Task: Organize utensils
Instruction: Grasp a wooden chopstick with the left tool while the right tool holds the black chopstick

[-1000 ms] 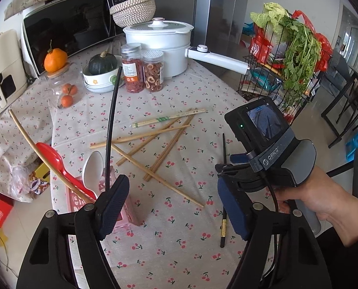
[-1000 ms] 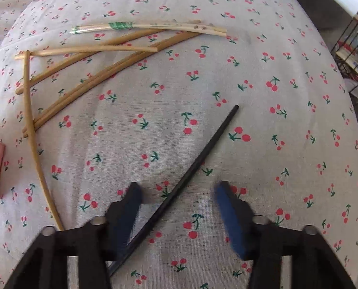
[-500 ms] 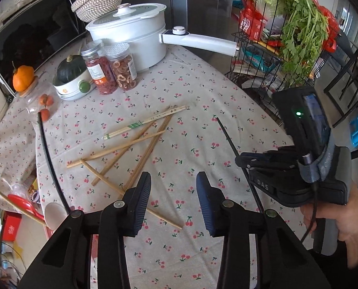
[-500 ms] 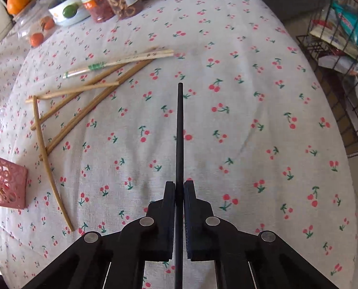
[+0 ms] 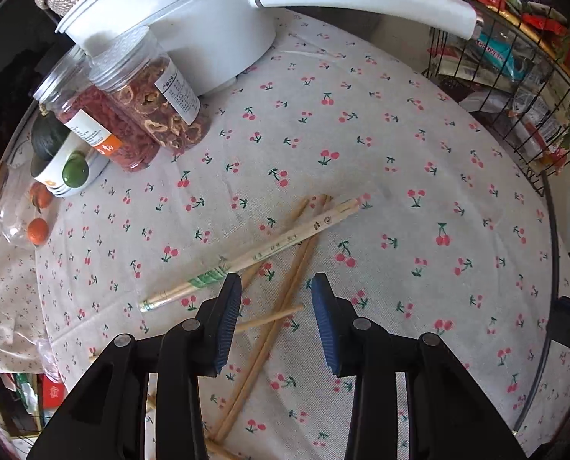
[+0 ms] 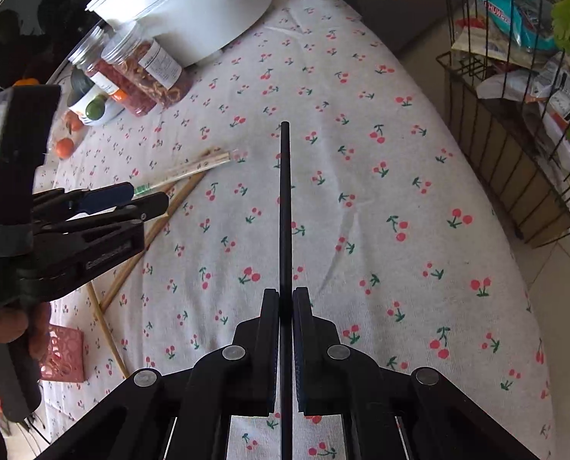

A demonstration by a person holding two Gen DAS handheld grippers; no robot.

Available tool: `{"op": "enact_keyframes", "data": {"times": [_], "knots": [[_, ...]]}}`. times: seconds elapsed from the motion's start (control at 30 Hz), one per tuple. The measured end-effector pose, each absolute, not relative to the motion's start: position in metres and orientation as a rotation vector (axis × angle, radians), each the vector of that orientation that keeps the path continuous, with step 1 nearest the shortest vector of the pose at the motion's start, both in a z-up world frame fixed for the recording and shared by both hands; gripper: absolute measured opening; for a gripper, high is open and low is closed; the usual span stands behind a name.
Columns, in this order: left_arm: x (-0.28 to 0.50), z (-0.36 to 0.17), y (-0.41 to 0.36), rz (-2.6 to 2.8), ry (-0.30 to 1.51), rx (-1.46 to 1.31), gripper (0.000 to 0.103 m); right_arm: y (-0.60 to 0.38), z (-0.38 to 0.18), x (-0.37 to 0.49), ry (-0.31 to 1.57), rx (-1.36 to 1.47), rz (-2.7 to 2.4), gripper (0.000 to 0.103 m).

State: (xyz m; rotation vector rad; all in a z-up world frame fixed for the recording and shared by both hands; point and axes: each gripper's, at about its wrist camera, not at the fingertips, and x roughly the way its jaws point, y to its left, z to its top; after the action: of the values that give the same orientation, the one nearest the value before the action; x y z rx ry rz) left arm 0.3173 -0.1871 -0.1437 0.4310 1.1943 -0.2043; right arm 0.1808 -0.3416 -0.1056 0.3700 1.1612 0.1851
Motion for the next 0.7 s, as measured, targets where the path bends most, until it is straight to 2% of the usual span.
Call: {"op": "enact_keyframes", "data": {"times": [0.1, 0.37, 0.4, 0.47, 0.57, 0.6, 0.7], "knots": [[0.338, -0.153, -0.183, -0.183, 1.208, 0.422, 0.033, -0.342, -0.111, 0.186, 1.173, 0.383, 0.196, 0.005], [0.363, -0.165, -0.175, -0.249, 1.237, 0.346, 0.034, -0.345, -0.121, 0.197, 1.196, 0.408, 0.204, 0.005], [0.364, -0.165, -0.174, -0.247, 1.241, 0.330, 0.031, -0.346, -0.122, 0.198, 1.200, 0.409, 0.202, 0.005], [0.364, -0.163, -0.173, -0.255, 1.245, 0.306, 0.017, -0.347, -0.126, 0.199, 1.207, 0.415, 0.198, 0.005], [0.362, -0.160, -0.175, -0.240, 1.255, 0.310, 0.013, -0.350, -0.130, 0.200, 1.217, 0.431, 0.194, 0.005], [0.361, -0.158, -0.175, -0.233, 1.262, 0.310, 0.002, -0.349, -0.131, 0.200, 1.220, 0.434, 0.194, 0.005], [0.355, -0.158, -0.175, -0.196, 1.310, 0.260, 0.000, -0.350, -0.132, 0.199, 1.224, 0.437, 0.196, 0.005]]}}
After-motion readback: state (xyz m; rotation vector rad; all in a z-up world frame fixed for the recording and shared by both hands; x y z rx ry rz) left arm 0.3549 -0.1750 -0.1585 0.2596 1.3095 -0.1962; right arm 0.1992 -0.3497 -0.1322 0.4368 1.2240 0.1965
